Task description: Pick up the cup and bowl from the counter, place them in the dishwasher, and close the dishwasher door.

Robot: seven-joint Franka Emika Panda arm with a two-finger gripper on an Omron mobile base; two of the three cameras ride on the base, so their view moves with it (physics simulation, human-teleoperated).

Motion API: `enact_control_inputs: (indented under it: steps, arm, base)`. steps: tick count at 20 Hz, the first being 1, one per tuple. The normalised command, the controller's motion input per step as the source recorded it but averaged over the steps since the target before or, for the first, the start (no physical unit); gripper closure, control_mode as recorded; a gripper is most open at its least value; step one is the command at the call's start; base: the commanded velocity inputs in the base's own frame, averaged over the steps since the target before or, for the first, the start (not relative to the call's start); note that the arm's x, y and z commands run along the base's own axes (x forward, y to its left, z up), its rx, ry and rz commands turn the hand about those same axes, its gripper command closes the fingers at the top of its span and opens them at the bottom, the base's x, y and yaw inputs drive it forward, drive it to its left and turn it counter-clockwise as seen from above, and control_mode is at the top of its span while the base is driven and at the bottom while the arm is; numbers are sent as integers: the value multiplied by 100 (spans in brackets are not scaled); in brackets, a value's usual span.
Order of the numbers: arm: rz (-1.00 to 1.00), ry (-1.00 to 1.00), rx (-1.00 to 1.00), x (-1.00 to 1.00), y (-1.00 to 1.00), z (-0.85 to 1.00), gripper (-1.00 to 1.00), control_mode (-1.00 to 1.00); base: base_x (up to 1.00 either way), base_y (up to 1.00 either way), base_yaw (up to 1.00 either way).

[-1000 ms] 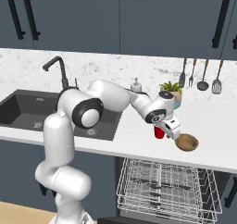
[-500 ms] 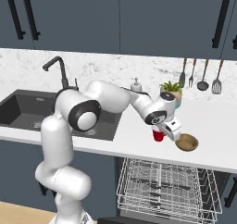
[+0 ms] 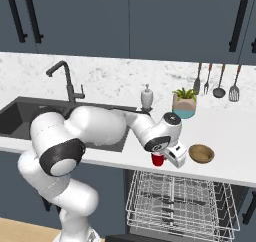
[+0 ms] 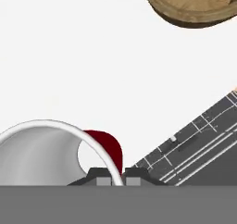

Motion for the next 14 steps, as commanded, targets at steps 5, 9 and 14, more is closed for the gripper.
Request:
enact_control_inputs:
  steps: [5, 9, 14]
  arm:
    - [8, -3, 0, -91, 19, -14, 100, -100]
    - [3, 0, 0, -56, 0, -36, 100, -100]
    - [0, 0, 0, -28, 0, -34, 100, -100]
  base:
    - [0, 0, 0]
    - [0, 0, 0]
    - [0, 0, 0]
